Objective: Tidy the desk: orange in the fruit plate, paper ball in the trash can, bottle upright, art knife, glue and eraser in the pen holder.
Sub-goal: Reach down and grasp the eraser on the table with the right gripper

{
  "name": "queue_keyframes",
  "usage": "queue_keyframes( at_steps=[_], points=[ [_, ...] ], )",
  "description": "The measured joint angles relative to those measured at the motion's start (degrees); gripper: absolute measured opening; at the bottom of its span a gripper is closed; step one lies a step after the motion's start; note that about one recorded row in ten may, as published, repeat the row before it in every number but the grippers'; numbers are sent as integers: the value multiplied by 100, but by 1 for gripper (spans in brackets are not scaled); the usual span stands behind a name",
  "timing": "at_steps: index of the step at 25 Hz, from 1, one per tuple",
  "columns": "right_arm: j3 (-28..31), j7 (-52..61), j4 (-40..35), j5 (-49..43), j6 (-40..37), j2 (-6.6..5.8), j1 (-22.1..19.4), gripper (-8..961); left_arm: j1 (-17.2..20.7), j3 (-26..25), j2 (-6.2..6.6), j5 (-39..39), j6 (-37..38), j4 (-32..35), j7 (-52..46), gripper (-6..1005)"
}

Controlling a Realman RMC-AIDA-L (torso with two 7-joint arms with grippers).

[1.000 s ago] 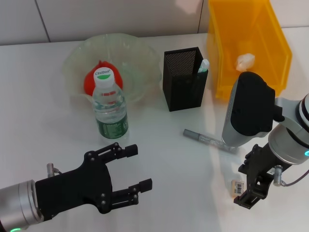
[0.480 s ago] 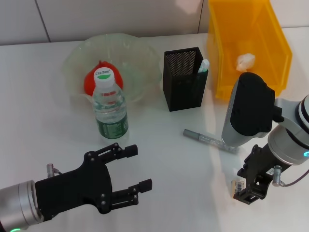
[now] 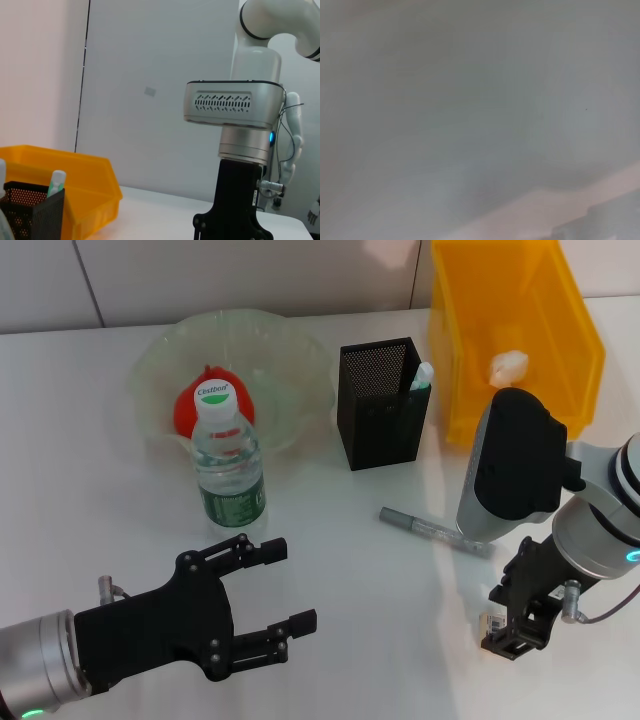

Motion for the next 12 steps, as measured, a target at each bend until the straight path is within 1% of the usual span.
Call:
queue_keyframes(
  at_steps=[12],
  points=[
    [-141,0,116,1,35,-4,29,480,3,0,0,0,17,9,0,784]
  ],
)
